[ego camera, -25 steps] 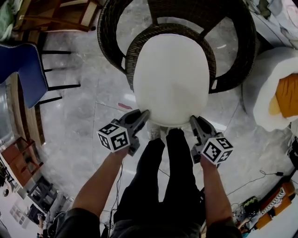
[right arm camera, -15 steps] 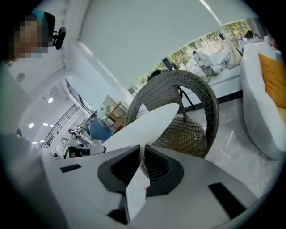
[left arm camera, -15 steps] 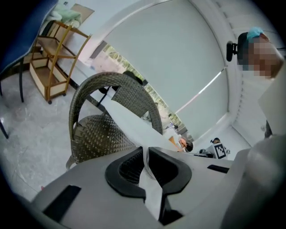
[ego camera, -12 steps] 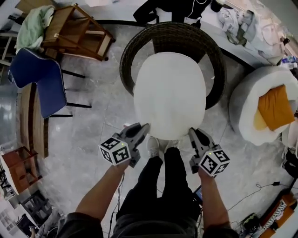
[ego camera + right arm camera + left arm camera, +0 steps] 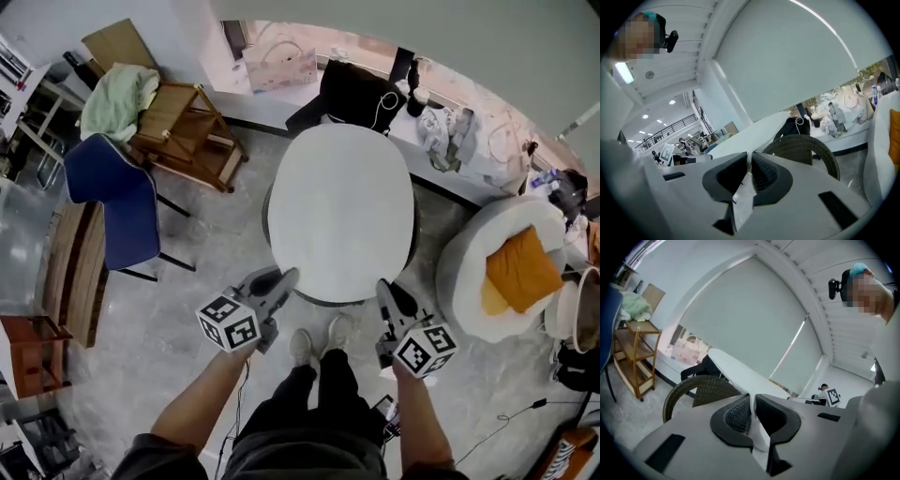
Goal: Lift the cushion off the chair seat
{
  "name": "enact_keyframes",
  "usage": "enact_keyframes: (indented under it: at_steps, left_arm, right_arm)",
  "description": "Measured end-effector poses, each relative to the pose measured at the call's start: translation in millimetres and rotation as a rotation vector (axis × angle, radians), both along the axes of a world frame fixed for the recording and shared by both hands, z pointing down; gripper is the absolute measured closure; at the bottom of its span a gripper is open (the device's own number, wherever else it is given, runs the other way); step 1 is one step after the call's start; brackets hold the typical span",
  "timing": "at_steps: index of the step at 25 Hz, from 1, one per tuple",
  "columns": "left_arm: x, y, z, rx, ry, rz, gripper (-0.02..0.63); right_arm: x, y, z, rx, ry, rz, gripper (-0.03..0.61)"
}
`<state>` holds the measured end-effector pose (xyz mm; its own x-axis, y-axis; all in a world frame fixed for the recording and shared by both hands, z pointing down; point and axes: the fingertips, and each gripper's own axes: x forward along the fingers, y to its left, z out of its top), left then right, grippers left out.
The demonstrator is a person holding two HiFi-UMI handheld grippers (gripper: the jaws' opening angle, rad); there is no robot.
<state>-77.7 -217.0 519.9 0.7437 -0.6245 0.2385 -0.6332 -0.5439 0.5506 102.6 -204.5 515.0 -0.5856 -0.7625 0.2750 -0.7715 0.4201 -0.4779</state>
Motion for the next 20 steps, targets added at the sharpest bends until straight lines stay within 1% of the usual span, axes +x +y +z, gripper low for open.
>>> enact_keyframes:
  at_steps: [3,8,13,20]
  left_arm:
    - [-4.9,-0.6,-57.8,0.084,-0.021,-0.009,0.575]
    - [-10.4,1.9,-141.5,0.222,-0.046,-0.023,0.575]
    - [-12.1,-0.3,-209.0,0.345,-0.038,-0.017,0.577]
    - [-15.1,-9.1,-292.6,0.511,-0.025,-0.027,0.577]
  right_arm:
    - [-5.4,-4.0,-55.5,0.091,0.007,-0.010,0.542]
    - [-11.6,-4.4,-131.9,0.209,0.001,-0.011,0.543]
    - [-12.7,-2.1,-198.2,0.326,-0.013,0.002,0.543]
    - [-15.6,-8.1,-288.5,0.499,0.001,0.013,0.543]
